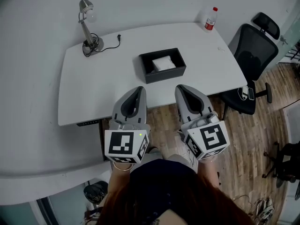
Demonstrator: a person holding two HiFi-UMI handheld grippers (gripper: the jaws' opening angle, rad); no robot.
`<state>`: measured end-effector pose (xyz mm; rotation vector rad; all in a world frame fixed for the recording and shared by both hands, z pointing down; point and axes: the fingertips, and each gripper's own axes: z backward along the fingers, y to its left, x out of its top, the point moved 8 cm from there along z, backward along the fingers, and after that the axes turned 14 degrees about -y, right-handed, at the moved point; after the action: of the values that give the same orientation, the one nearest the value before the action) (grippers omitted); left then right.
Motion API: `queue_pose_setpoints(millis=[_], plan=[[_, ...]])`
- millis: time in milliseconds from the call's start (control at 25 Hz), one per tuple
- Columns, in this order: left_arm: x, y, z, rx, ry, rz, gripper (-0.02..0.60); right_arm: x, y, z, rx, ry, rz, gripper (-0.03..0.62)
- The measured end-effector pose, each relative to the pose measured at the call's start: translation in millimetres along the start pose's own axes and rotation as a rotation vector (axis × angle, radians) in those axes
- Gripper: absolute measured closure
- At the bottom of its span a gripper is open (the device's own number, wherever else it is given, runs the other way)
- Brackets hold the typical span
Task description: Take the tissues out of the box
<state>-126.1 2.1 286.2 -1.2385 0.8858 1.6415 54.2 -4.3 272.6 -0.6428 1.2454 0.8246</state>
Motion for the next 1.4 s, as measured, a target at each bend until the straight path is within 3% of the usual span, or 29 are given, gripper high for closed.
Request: queue_pose_setpoints(millis=[280,720,1400], plan=[[-5.8,18.2,-6.9,-0.037,0.009,0.007,0.56,-6.6,3.7,-19.6,-0.011,0.007,0.019,0.551],[-16.6,38.0,-23.6,-0.031,0.027,0.023,0.561,-23.3,-7.7,-52.8,0.012,0.065,0.011,0.497],[-36.1,69.4,-95.8,-0.055,0.045,0.022,0.56,-62.4,-50.6,-118.4,0.01,0.203,0.023,0.421]])
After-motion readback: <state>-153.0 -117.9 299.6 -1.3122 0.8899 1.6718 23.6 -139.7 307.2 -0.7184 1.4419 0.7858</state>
